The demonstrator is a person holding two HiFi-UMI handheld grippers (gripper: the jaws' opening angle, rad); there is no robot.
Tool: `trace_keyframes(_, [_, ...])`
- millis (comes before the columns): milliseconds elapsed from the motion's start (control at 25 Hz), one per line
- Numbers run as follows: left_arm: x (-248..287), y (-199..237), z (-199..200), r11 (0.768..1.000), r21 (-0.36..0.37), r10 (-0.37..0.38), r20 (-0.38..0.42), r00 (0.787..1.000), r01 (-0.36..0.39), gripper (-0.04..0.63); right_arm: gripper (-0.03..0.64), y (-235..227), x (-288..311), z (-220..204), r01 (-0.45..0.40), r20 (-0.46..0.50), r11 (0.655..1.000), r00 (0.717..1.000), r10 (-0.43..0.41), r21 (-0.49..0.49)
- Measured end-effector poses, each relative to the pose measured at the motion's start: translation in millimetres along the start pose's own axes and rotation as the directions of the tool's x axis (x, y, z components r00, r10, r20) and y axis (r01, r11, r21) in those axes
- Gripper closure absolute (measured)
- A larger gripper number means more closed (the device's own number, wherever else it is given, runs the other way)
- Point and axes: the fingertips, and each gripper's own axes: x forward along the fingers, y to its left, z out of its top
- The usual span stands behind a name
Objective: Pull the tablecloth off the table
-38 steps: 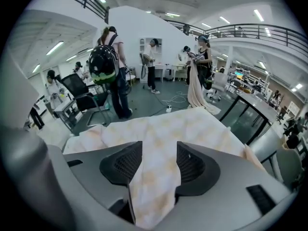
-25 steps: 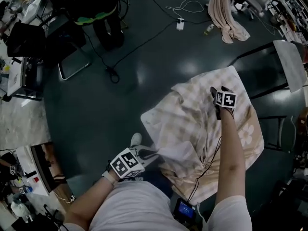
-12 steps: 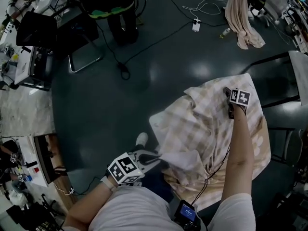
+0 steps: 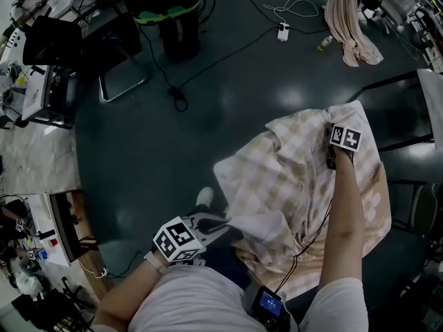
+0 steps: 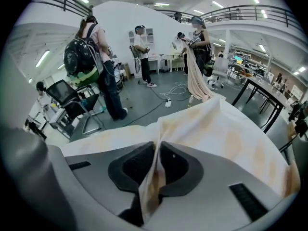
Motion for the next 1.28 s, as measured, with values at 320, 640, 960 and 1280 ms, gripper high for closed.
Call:
trace_keyframes(320, [-6, -3, 1, 1.000, 0.012, -0.006, -0.004, 1.000, 0.006, 0.575, 0.586, 14, -12, -13, -0.051, -0.035, 0.998, 0.998, 0.050, -0.047])
trace_keyframes(640, [-4, -1, 3, 1.000, 0.010, -0.004, -0.005, 1.000, 0.004, 0.575, 0.589, 8, -37, -21, -0.034, 0.041, 0.999, 0.999, 0.034, -0.014])
trace_keyframes(960, [0, -5, 12, 0.998, 0.046, -0.036, -0.023, 0.999, 0.037, 0.575, 0.589, -13, -82, -19, -0.029, 0.146, 0.998, 0.989, 0.021, 0.051])
trace_keyframes(1280, [2, -10, 21, 0.988, 0.141, -0.065, -0.039, 0.997, 0.070, 0.575, 0.589, -34, -135, -36, 0.002, 0.237, 0.988, 0.971, -0.038, 0.153])
